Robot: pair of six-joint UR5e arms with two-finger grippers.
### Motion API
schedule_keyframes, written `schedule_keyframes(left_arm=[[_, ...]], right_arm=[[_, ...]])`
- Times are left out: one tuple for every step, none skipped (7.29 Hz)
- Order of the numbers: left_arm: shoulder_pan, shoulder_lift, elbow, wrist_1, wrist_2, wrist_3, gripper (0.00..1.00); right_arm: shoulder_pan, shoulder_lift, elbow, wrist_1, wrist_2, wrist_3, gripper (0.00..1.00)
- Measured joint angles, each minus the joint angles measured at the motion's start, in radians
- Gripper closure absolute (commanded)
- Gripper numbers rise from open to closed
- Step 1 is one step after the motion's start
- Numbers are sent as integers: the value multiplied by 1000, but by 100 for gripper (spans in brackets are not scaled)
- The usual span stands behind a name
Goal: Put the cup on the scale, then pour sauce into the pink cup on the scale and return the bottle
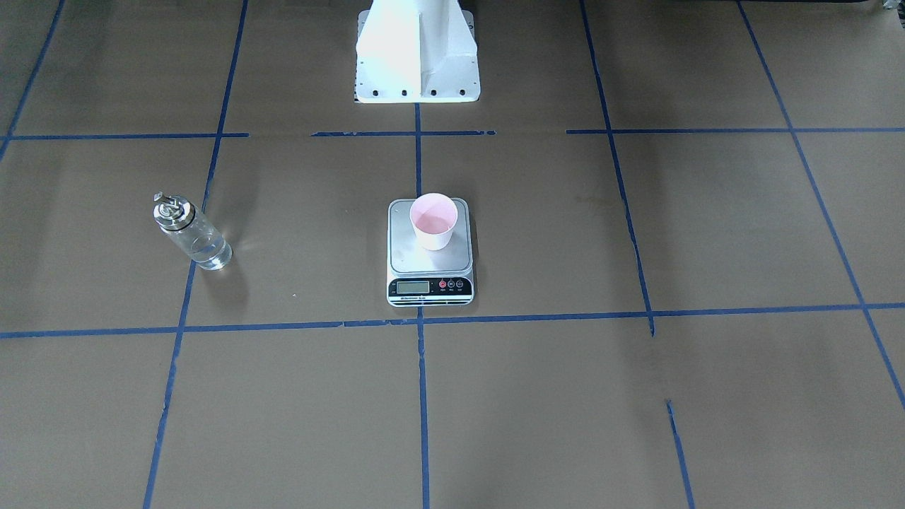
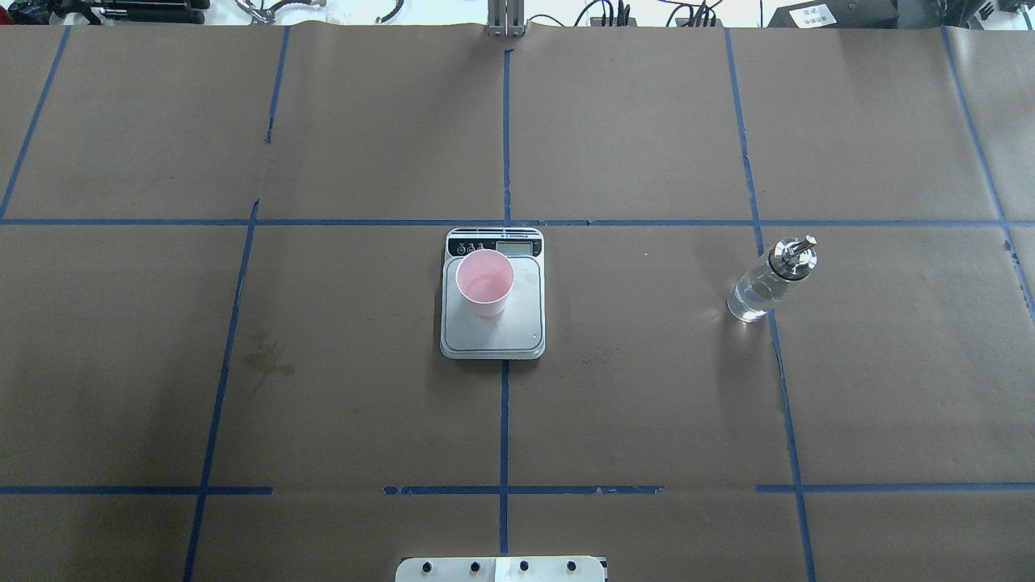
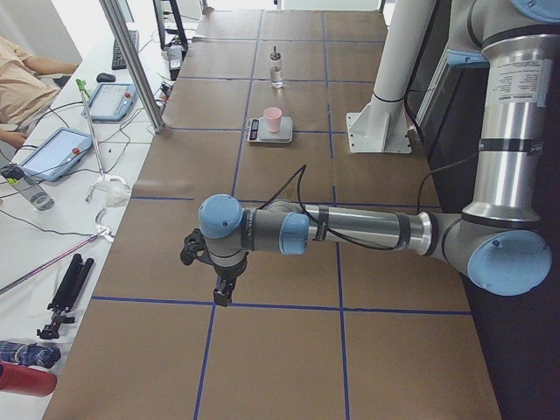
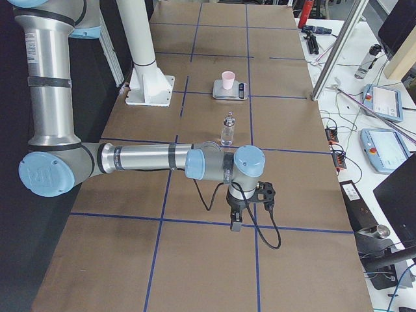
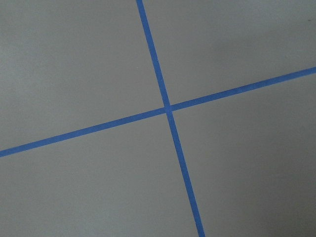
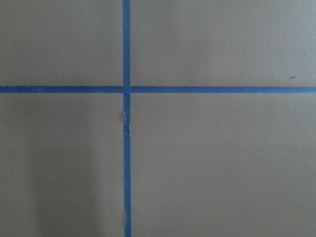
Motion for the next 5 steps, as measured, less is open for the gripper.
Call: schedule_keyframes(left_arm=[[0, 0, 4, -2, 1, -1, 0], [0, 2, 7, -15, 3, -2, 0], [0, 7, 18, -42, 4, -4, 0], [0, 10, 38, -74, 4, -5, 0], [0, 11, 55, -99, 4, -5, 0]], right_arm=[[0, 0, 0, 0, 0, 0, 0], [0, 0, 0, 0, 0, 0, 0], [0, 0, 0, 0, 0, 0, 0], [0, 0, 0, 0, 0, 0, 0], [0, 0, 0, 0, 0, 0, 0]])
